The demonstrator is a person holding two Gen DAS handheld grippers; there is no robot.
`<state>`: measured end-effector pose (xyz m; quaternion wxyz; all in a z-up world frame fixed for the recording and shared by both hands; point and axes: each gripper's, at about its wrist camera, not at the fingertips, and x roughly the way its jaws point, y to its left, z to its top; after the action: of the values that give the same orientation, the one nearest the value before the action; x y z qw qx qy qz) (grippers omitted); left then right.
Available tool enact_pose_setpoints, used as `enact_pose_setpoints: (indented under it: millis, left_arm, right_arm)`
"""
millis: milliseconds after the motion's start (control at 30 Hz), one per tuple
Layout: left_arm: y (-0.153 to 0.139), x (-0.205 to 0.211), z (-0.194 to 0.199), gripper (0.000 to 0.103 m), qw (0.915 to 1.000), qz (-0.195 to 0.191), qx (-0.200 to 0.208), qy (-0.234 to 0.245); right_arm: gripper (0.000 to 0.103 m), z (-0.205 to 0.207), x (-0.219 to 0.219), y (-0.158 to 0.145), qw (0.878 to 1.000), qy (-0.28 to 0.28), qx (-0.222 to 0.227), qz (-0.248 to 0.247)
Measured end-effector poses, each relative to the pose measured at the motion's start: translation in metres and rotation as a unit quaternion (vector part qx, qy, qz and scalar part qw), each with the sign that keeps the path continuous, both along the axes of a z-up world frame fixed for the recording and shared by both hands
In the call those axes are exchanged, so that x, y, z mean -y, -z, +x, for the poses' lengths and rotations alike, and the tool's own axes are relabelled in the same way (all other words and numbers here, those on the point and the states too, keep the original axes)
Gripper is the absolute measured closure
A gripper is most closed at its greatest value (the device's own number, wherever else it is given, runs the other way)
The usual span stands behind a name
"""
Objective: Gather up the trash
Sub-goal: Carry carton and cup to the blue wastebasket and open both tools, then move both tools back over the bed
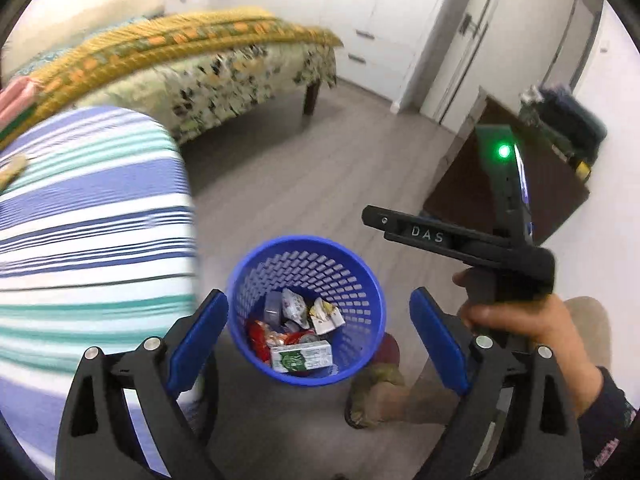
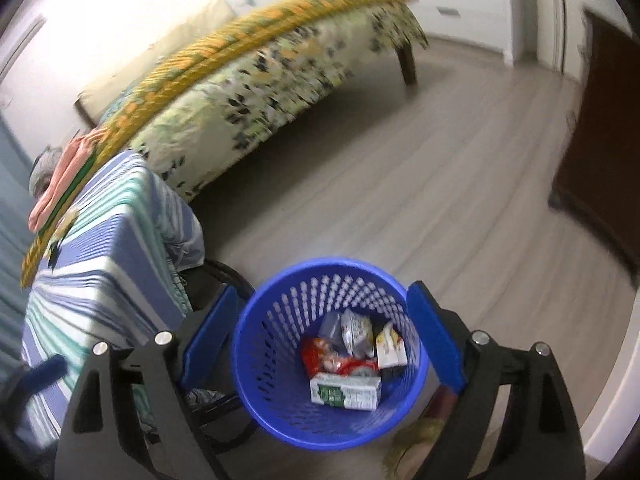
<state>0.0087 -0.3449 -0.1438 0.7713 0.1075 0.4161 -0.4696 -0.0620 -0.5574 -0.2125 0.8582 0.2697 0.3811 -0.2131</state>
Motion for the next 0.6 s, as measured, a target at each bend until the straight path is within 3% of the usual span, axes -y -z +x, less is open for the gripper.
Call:
enact_pose_setpoints:
  millis: [133,233,367,500,600]
  left_arm:
    - [-0.007,-0.056,0.018,0.009,0.9975,0.005,0.025,-0.065]
    - [0.001,-0.106,0.044,0.009,0.9893,0.031,0.039,-0.137]
    - [0.012,-0.169,0.078,0.009,0.9722,0.070,0.043,-0.219]
    - [0.012,-0.222,0.114,0.007,0.9571,0.078,0.039,-0.276]
    - [0.008,-0.239,0.141,0.006,0.9510,0.071,0.030,-0.299]
  right_arm:
    - [0.018,0.016,-0.042,-0.027,0.995,-0.046,0.018,-0.081]
    - [0.018,0.031,-0.075,-0.035,0.990,-0.089,0.025,-0.109]
    - [0.018,0.061,-0.138,-0.043,0.977,-0.175,0.031,-0.118]
    - [0.018,0.091,-0.200,-0.048,0.956,-0.266,0.031,-0.120]
    - [0.018,0.111,-0.236,-0.045,0.944,-0.308,0.024,-0.117]
